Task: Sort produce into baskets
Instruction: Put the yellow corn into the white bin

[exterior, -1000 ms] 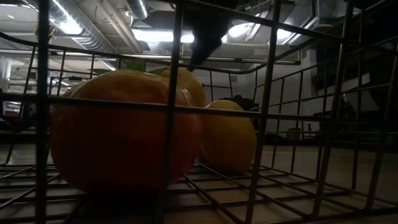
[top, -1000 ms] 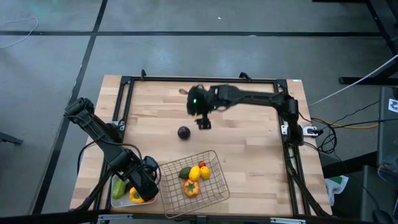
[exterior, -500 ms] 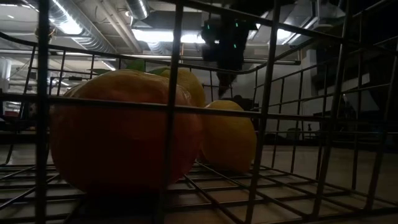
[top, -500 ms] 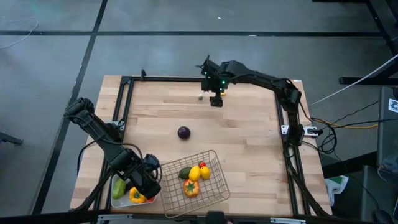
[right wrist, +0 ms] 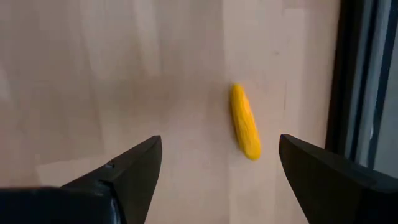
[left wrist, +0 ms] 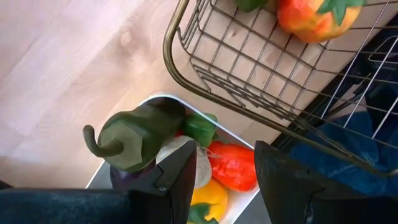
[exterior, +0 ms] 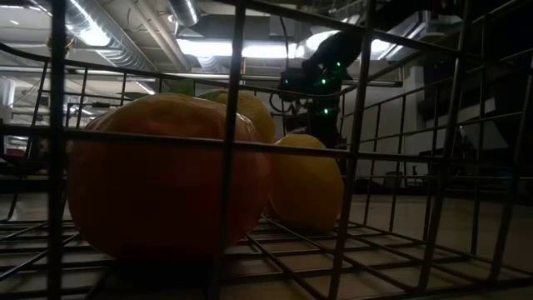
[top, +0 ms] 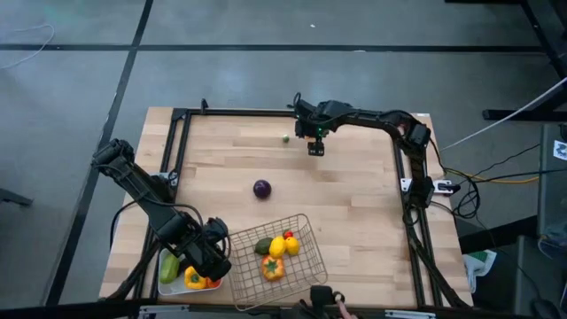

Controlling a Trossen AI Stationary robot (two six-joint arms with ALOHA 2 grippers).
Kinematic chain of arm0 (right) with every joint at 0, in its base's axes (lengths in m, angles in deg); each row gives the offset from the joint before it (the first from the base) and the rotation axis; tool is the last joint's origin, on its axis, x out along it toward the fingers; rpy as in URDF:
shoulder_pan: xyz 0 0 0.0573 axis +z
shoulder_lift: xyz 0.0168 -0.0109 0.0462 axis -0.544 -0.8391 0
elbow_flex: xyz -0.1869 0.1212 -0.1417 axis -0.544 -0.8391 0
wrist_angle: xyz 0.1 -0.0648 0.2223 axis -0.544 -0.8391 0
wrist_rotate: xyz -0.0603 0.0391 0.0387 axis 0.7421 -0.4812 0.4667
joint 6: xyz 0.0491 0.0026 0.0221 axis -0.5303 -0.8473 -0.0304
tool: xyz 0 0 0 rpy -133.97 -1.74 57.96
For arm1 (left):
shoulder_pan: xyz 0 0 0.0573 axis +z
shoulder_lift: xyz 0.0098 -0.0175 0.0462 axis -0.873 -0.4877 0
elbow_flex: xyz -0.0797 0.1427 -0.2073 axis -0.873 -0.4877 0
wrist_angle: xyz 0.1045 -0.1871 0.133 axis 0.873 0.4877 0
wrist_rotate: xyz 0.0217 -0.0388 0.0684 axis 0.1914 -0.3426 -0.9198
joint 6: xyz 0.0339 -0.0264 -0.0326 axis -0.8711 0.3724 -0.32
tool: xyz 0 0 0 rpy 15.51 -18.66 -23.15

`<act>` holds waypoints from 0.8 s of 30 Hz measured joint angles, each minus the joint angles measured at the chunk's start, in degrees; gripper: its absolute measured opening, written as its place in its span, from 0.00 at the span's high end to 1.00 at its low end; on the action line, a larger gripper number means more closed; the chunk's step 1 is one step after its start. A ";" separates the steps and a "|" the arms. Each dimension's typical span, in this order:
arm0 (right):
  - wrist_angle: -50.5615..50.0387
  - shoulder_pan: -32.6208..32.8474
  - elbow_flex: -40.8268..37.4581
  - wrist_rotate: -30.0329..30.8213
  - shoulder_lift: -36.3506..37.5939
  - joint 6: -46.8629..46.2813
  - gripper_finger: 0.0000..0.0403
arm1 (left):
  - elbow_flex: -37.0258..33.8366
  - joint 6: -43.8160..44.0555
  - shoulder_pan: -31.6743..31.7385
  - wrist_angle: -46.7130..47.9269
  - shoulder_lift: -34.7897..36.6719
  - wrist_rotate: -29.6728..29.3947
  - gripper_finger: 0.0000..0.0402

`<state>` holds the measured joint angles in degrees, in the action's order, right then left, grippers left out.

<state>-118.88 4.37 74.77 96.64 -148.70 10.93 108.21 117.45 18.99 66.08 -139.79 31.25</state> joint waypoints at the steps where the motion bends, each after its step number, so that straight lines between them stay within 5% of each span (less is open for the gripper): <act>1: 0.84 -0.06 -0.82 0.18 -0.01 0.65 0.20 | 0.00 0.00 0.00 0.00 0.00 -0.10 0.61; 10: 5.69 -1.83 -3.18 0.60 -0.10 3.65 0.21 | 0.00 0.00 0.00 0.02 0.00 -0.19 0.61; 24: 6.26 -6.16 -3.18 -1.28 -0.10 9.22 0.43 | 0.00 0.00 0.00 0.04 0.00 -0.20 0.61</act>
<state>-112.61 -1.79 71.59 95.36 -148.81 20.15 108.21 117.45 18.99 66.12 -139.79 31.04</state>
